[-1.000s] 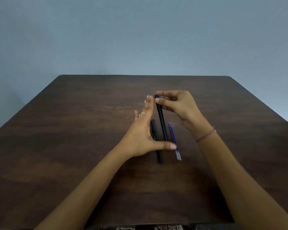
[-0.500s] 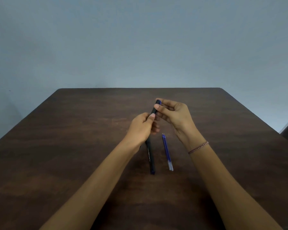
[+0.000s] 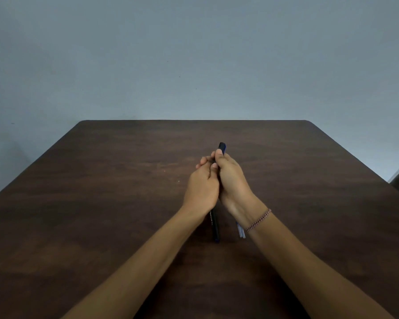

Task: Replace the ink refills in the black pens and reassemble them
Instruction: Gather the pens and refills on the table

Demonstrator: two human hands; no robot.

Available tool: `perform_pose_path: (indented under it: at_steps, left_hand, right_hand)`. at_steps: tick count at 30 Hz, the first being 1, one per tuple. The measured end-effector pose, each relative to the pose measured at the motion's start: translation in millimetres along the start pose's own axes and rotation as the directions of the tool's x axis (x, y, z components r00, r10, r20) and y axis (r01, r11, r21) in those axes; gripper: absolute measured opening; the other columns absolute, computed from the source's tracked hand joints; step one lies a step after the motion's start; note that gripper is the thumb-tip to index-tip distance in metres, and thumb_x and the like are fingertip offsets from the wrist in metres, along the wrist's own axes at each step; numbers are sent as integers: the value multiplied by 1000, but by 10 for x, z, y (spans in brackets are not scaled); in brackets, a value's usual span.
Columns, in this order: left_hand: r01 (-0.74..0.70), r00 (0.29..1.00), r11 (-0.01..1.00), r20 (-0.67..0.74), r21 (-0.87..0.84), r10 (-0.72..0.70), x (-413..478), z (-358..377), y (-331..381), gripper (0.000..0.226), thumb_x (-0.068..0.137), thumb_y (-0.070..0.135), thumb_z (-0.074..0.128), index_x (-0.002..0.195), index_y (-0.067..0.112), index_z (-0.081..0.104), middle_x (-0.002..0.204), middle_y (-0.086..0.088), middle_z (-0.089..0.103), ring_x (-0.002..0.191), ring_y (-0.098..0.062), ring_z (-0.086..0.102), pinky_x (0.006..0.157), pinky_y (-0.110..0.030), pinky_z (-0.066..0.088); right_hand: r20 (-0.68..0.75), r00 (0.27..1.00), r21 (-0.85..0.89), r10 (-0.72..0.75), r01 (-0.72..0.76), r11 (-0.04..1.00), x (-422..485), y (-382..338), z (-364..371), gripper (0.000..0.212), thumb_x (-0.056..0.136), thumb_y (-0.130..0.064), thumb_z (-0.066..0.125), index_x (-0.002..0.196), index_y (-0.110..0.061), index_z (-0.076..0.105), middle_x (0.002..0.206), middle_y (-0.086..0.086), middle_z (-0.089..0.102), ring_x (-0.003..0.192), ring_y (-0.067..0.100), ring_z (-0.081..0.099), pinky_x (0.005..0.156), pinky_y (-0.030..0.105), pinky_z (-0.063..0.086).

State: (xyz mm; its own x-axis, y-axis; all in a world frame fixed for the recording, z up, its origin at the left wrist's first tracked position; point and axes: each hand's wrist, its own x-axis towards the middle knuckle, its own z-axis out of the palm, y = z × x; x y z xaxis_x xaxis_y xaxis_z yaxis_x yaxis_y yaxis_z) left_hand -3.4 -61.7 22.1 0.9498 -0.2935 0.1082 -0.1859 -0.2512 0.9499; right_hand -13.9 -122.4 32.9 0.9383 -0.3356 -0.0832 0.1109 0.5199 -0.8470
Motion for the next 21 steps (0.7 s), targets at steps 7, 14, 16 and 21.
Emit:
perform_pose_path:
  at_steps: [7, 14, 16, 21]
  left_hand:
    - [-20, 998, 999, -53, 49, 22, -3, 30, 0, 36, 100, 24, 33, 128, 23, 55, 110, 9, 57, 106, -1, 47, 76, -14, 33]
    - [6, 1000, 999, -27, -46, -7, -71, 59, 3, 35, 99, 31, 33, 125, 25, 56, 89, 19, 57, 77, 8, 53, 63, -9, 38]
    - [10, 1000, 996, 4, -85, -10, -51, 35, -12, 33, 100, 30, 33, 121, 26, 58, 93, 16, 57, 87, 1, 56, 75, -16, 44]
    - [149, 986, 983, 95, -107, -139, 57, -107, -44, 35, 97, 26, 32, 74, 19, 57, 59, 6, 44, 51, -9, 40, 50, -23, 33]
  right_hand:
    - [-102, 993, 82, -56, 65, 995, -39, 55, 101, 29, 100, -21, 37, 73, -14, 44, 67, 1, 47, 60, 11, 48, 64, 20, 47]
    - [-48, 991, 7, -125, 126, 992, -4, 23, 32, 26, 100, -27, 39, 79, -13, 48, 60, -1, 51, 54, 9, 52, 58, 20, 51]
    - [15, 997, -52, -81, 81, 995, 30, 2, -6, 28, 100, -30, 38, 81, -14, 52, 64, 0, 57, 59, 11, 57, 62, 24, 52]
    - [47, 995, -228, -86, 95, 969, 178, -109, -164, 29, 100, -25, 38, 91, -17, 65, 99, 2, 59, 87, 13, 54, 72, 28, 44]
